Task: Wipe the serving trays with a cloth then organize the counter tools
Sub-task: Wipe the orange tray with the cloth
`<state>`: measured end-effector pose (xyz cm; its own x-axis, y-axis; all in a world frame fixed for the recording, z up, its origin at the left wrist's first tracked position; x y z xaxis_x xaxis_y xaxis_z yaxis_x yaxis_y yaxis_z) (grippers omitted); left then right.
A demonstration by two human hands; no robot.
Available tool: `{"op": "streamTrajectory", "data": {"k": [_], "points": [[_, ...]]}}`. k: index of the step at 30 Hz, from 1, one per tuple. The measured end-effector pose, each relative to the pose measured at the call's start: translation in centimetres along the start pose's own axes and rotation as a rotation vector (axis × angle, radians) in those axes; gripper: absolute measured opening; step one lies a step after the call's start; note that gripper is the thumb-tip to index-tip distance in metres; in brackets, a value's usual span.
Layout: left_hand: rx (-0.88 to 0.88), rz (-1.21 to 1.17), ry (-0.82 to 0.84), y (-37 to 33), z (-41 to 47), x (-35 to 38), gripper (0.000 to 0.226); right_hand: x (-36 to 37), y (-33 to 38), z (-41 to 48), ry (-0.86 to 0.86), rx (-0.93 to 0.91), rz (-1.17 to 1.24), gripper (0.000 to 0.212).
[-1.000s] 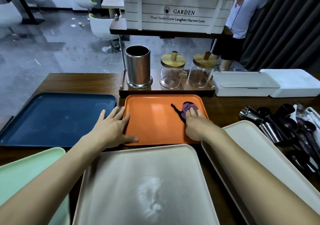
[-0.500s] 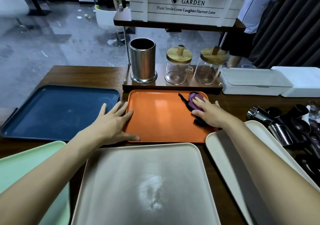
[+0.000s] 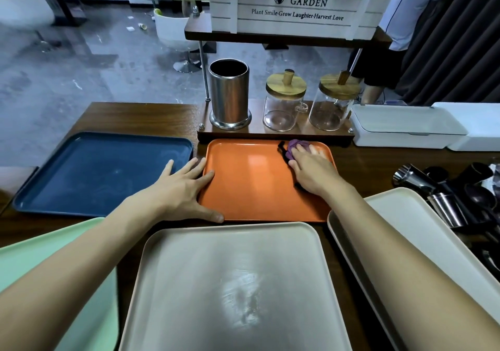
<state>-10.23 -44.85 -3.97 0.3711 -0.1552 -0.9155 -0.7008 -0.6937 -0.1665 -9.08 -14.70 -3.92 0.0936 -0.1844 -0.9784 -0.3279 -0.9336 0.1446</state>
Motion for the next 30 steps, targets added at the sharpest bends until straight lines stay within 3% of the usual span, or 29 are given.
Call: {"op": "streamTrajectory", "data": {"k": [9,13,22,30], "points": [[-0.017,-0.006,-0.016,-0.3,-0.3,0.2,0.136,3.1,10.4,-1.6,0.026,-0.281,0.028,0.044],[-0.012,0.013,-0.024,-0.2,-0.4,0.2,0.135,2.5,8.6,-1.5,0.043,-0.259,0.066,0.042],[0.012,0.005,-0.015,0.3,-0.2,0.4,0.134,-0.1,-2.1,0.5,0.008,-0.009,-0.028,0.050],[0.065,-0.043,0.073,1.8,-0.2,-0.6,0.134,-0.2,-3.0,0.2,-0.030,0.005,0.008,0.046]]}}
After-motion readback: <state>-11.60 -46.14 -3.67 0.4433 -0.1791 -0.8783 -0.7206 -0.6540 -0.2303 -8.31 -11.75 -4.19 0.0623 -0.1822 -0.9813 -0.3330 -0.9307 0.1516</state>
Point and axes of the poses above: each hand's wrist, its own z-axis towards the middle knuckle, its own x-axis out of the palm, y = z × x, the point moved 3 cm from there along z, towards the middle knuckle, and after that the axes turned 15 degrees about x, right-handed, at the moved point
